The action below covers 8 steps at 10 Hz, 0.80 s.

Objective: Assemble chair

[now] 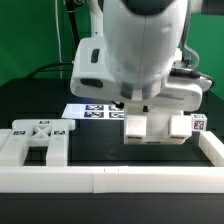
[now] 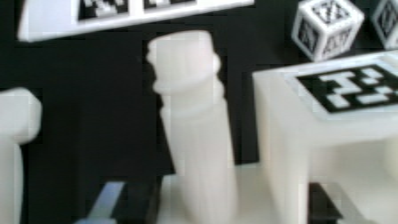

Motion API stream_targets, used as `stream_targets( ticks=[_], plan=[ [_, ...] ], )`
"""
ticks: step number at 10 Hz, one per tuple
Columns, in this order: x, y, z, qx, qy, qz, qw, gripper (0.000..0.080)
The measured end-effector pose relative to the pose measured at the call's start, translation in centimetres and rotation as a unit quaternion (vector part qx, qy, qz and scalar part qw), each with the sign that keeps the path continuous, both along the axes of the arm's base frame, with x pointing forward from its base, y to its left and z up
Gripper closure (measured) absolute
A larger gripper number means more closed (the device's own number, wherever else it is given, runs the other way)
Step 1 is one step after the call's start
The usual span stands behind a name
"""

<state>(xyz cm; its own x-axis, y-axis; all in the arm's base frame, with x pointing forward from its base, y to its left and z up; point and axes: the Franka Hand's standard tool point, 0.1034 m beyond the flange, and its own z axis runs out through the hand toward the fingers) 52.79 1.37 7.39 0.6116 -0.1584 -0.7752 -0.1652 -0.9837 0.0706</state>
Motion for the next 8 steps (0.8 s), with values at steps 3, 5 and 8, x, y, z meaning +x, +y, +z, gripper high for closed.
stream_targets(
  ticks=[3,5,8],
  plan=[
    [-1.5,-1.0,-0.4,-0.005,0.126,-0.011,0.992,0.0469],
    [-0.7,-1.2,-1.1,-0.009,0.118,-0.009,0.993,0.0469],
    [-1.1,-1.4,-1.0,-0.009,0.115,-0.014,0.993,0.0203]
  ],
)
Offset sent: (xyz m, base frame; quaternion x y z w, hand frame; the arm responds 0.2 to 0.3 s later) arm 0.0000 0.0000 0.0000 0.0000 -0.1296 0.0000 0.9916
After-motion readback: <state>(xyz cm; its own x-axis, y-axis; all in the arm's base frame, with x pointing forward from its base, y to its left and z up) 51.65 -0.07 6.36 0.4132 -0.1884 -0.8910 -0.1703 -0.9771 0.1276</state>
